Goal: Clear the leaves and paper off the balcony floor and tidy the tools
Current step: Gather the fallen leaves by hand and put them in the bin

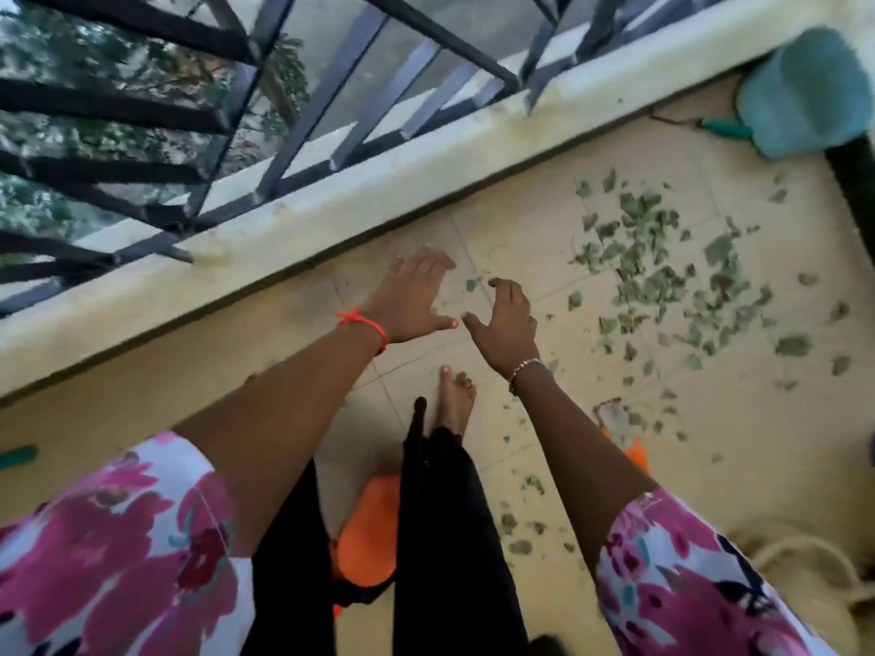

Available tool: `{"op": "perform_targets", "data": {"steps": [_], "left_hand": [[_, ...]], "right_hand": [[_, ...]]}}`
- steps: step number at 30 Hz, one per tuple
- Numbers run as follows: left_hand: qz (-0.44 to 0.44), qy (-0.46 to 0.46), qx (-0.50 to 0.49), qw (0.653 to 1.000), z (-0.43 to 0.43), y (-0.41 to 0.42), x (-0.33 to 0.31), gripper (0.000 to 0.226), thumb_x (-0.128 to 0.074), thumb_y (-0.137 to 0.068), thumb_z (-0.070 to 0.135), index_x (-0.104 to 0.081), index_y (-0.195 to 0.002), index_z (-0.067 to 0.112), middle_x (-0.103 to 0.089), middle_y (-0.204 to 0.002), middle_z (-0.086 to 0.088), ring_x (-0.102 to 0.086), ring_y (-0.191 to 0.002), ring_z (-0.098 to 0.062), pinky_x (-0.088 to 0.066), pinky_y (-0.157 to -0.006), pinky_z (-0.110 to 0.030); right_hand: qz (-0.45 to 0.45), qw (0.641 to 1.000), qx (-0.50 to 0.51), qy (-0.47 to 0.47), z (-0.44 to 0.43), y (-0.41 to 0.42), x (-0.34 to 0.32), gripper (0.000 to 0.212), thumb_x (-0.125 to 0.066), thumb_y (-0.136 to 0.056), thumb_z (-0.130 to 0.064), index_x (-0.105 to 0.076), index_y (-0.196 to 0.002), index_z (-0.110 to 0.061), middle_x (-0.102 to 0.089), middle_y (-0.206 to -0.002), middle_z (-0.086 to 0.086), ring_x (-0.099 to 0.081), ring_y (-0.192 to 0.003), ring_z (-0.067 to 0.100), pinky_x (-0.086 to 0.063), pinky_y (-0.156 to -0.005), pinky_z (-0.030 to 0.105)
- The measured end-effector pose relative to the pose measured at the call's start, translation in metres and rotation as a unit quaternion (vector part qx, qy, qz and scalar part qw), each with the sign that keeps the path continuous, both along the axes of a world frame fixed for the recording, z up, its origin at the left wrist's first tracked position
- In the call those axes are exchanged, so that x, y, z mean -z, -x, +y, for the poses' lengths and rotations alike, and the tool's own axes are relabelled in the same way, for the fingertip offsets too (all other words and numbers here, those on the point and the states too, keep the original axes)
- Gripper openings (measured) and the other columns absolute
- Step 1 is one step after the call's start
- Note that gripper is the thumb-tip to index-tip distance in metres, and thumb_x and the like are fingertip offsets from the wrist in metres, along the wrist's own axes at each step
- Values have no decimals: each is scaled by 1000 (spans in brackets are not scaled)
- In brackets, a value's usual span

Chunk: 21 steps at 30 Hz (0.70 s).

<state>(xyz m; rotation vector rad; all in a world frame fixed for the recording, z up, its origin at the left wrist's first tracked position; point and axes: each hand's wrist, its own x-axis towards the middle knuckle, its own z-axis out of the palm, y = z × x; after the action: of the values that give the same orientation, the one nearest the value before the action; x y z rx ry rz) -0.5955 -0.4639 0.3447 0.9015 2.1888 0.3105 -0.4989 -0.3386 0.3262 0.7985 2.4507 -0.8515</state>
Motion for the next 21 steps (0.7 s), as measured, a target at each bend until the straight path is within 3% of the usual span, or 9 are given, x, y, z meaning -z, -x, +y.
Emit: {"op": "perform_targets", "data": {"steps": [6, 9, 15, 21], "left_hand": [[-19, -16, 185, 982, 2, 2, 2, 83, -60, -86, 46, -18, -148, 11, -12, -158, -5, -2, -147, -20, -6, -118, -40], [-16, -53, 209, 976, -3, 13, 5, 83, -65, -84, 43, -23, -147, 9, -19, -156, -8, -9, -146, -22, -11, -118, -39], [-20, -16, 237, 971, -12, 14, 52, 82, -70, -81, 39, -29, -143, 6, -30, -151, -11, -17, -144, -25, -18, -116, -38], [-17, -40, 284, 958, 4, 9, 118, 92, -78, -73, 37, -28, -144, 5, -28, -151, -12, -22, -142, -26, -18, -116, -40]], "right_hand": [[-1, 984, 179, -8, -20, -27, 8, 56, -57, -90, -27, -34, -138, -7, -32, -143, 10, -29, -133, 30, -31, -102, 45], [11, 976, 219, -10, -36, -33, 13, 57, -57, -91, -28, -34, -138, -7, -32, -143, 10, -29, -133, 29, -32, -101, 44], [72, 955, 289, -3, -65, -52, 39, 56, -58, -89, -28, -35, -136, -8, -34, -142, 8, -31, -131, 27, -33, -101, 45], [104, 940, 324, 8, -77, -60, 97, 67, -62, -87, -31, -30, -141, -8, -30, -146, 11, -26, -137, 26, -31, -107, 46]]}}
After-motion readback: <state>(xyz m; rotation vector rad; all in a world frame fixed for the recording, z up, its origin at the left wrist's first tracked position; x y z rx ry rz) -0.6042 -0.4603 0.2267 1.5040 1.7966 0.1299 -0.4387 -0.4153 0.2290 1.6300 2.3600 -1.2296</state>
